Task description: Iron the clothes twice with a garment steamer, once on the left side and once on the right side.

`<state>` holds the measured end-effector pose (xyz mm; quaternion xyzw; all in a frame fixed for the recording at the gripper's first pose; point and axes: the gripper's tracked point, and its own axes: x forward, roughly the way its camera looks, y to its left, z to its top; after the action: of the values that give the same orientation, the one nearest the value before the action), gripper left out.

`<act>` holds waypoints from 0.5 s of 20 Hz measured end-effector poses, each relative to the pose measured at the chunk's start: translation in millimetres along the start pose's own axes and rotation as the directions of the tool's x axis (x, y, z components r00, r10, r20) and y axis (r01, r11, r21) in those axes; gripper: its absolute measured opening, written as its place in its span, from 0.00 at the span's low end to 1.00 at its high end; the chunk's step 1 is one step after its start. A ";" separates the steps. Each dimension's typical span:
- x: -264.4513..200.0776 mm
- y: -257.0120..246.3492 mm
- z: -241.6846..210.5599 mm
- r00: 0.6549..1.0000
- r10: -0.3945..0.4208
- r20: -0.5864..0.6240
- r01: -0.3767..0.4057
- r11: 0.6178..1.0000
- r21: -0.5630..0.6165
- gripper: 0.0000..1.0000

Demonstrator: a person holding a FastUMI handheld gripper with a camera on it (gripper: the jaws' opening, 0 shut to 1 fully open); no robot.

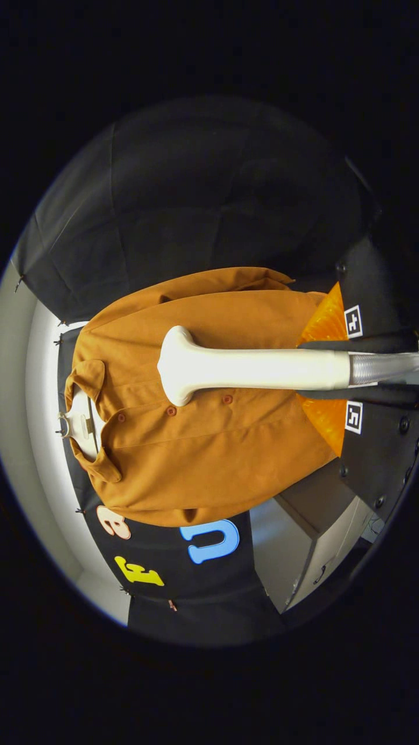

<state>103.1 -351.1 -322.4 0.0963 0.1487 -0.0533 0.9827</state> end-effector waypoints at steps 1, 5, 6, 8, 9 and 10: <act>-1.0 -1.1 -7.0 1.000 -0.005 -0.013 0.005 1.000 -0.002 0.24; -9.7 -4.6 -34.9 0.997 -0.031 -0.072 0.031 1.000 -0.003 0.24; -13.1 -3.3 -42.0 0.996 -0.037 -0.085 0.036 0.999 -0.005 0.24; -19.6 -0.9 -55.7 0.992 -0.047 -0.114 0.046 0.999 -0.010 0.25; -22.5 -0.1 -62.3 0.990 -0.052 -0.128 0.051 0.999 -0.013 0.24; -26.1 1.7 -68.6 0.988 -0.056 -0.143 0.055 0.998 -0.014 0.24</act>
<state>59.2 -333.4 -378.5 0.0908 0.2218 -0.0729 0.9681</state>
